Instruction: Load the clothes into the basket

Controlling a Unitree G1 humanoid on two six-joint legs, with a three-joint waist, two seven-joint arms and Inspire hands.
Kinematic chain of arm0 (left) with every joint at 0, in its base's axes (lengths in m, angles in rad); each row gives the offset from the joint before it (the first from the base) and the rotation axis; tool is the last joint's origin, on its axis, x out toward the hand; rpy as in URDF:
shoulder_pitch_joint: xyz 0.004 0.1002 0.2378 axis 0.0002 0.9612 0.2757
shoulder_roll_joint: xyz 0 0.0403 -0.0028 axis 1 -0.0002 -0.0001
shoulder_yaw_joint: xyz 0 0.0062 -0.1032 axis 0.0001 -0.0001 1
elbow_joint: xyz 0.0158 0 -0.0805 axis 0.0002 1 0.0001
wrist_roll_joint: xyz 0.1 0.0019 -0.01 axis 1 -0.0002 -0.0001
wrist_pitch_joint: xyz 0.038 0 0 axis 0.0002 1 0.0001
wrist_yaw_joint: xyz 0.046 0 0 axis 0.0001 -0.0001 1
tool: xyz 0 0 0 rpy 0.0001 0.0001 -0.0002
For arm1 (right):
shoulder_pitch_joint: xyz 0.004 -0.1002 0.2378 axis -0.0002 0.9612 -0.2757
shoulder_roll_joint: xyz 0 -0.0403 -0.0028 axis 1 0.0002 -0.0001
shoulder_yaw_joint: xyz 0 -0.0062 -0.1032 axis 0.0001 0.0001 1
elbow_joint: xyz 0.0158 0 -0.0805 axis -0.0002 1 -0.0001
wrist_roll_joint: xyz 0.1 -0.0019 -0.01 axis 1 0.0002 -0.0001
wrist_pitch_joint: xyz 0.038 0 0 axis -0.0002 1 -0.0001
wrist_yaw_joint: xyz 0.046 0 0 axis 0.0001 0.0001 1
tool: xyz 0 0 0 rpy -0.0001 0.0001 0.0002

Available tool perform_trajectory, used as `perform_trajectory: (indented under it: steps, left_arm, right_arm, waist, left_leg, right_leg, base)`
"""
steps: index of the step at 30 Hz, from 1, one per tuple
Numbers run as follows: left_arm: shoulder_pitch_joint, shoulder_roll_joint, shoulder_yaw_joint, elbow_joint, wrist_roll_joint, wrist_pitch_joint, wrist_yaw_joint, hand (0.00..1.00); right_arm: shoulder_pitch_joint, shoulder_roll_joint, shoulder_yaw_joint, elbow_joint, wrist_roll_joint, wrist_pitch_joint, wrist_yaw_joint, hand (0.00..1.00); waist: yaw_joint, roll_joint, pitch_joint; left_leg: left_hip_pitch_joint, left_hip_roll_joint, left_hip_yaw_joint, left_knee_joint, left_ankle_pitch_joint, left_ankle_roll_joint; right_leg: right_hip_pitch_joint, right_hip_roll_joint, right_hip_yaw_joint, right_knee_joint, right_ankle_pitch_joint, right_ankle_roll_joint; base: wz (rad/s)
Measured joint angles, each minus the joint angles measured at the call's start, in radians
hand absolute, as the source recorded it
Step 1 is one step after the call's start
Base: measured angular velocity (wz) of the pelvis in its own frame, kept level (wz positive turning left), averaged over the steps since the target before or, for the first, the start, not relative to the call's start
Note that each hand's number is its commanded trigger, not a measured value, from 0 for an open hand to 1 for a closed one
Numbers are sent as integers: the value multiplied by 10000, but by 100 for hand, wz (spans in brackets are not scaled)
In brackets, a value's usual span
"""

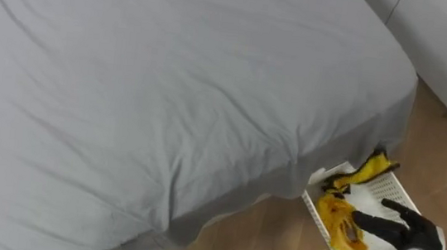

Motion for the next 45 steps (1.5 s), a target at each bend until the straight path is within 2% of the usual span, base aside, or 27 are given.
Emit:
perform_trajectory:
  steps: [5, 9, 20, 24, 25, 26, 29, 30, 32, 33, 35, 36, 37, 40, 42, 44, 45]
  left_arm:
    - [64, 10, -378, 81, 9, -5, -78, 0]
    - [151, 12, -369, 80, 22, -11, -160, 0]
    - [549, 139, -182, 71, 143, -100, -256, 0]
    - [793, 160, -86, 18, 253, -81, -331, 0]
    - [922, 177, 50, -6, 287, -74, -399, 0]
    - [1016, 190, 171, -69, 369, -74, -409, 0]
    - [1631, 342, 710, -467, 719, -103, -435, 0]
    - [1899, 375, 1039, -598, 1070, -111, -435, 0]
    - [2124, 390, 1207, -796, 1908, -57, -386, 0]
    - [2184, 390, 1272, -892, 2107, -53, -374, 0]
    - [2201, 392, 1517, -959, 2726, -68, -362, 0]
    - [2201, 384, 1603, -958, 2889, -69, -358, 0]
    - [2202, 343, 1786, -958, 3150, -67, -345, 0]
    - [2133, 323, 1933, -961, 3788, -73, -334, 0]
    - [2048, 298, 2144, -958, 4105, -75, -333, 0]
    - [1996, 256, 2323, -950, 4315, -96, -295, 0]
    - [1987, 206, 2369, -955, 4494, -128, -181, 0]
  right_arm:
    - [198, -6, 18, 7, 0, -119, 32, 0]
    - [257, -68, 14, 255, 83, -227, 46, 0]
    - [425, -77, -249, 422, 485, -227, 421, 0]
    - [976, -121, -276, 429, 790, -228, 573, 0]
    - [1312, -113, -338, 501, 838, -224, 628, 0]
    - [1432, -104, -377, 552, 839, -222, 660, 0]
    - [2099, -104, -392, 718, 928, -103, 774, 0]
    - [2388, -62, -462, 739, 1114, -51, 831, 0]
    - [2777, 15, -482, 1094, 1457, 52, 954, 0]
    - [2874, 53, -483, 1158, 1527, 111, 1002, 0]
    - [3133, 298, -551, 1370, 1654, 230, 1200, 0]
    - [3208, 365, -550, 1455, 1658, 224, 1263, 0]
    - [3301, 498, -547, 1569, 1666, 227, 1361, 0]
    - [3567, 894, -550, 1572, 1652, 232, 1661, 0]
    - [3613, 1135, -539, 1572, 1644, 233, 1879, 0]
    - [3611, 1325, -468, 1594, 1561, 236, 2114, 0]
    - [3612, 1369, -136, 1590, 1451, 237, 2258, 0]
  waist:
    - [5, -22, 16]
    - [17, -35, 25]
    - [-19, -53, 25]
    - [51, -92, 28]
    - [48, -236, 82]
    - [47, -240, 73]
    - [-16, -586, 46]
    - [-151, -738, -4]
    - [-330, -1093, -58]
    - [-330, -1189, -62]
    - [-218, -1594, -170]
    - [-199, -1657, -186]
    - [-148, -1810, -182]
    - [-137, -1998, -190]
    - [-95, -2050, -196]
    - [-50, -2004, -159]
    - [49, -1975, -150]
  left_leg:
    - [117, 13, -150, 1, 0, 0]
    - [237, 18, -156, 1, 0, 0]
    - [446, 2, -155, -7, -1, 0]
    - [918, 4, -165, -36, -2, -3]
    - [1174, 0, -183, -93, -2, -3]
    - [1296, 1, -221, -110, -3, -5]
    - [1898, -42, -431, -176, -6, -9]
    - [2110, -63, -655, -176, -6, -9]
    - [2601, -126, -1020, -240, -2, -17]
    - [2733, -127, -1112, -273, -3, -18]
    - [3137, -98, -1234, -335, -18, -43]
    - [3246, -68, -1266, -333, -22, -49]
    - [3446, -46, -1400, -329, -54, -100]
    - [3666, -97, -1761, -341, -113, -174]
    - [3724, -136, -1818, -366, -113, -174]
    - [3795, -167, -1863, -400, -113, -173]
    - [3807, -178, -1870, -417, -114, -172]
  right_leg:
    - [298, -35, -227, -207, -2, 1]
    - [511, -60, -339, -332, -4, 4]
    - [866, -128, -512, -525, -17, 28]
    - [1402, -140, -591, -607, -87, 27]
    - [1687, -145, -643, -678, -147, 20]
    - [1828, -146, -657, -698, -174, 16]
    - [2476, -216, -869, -715, -390, -23]
    - [2794, -255, -1073, -769, -465, -25]
    - [3583, -282, -1461, -1155, -486, -34]
    - [3758, -271, -1529, -1265, -490, -36]
    - [4405, -246, -1740, -1666, -491, -35]
    - [4590, -242, -1774, -1776, -475, -29]
    - [4939, -233, -1877, -2004, -427, -16]
    - [5399, -262, -2188, -2279, -400, 25]
    - [5570, -272, -2257, -2300, -389, 49]
    - [5675, -271, -2338, -2300, -394, 70]
    - [5695, -305, -2496, -2295, -386, 83]
  base:
    - [13]
    - [7]
    - [4]
    - [5]
    - [13]
    - [17]
    - [22]
    - [48]
    - [61]
    - [54]
    - [37]
    - [21]
    - [19]
    - [32]
    - [15]
    - [7]
    - [9]
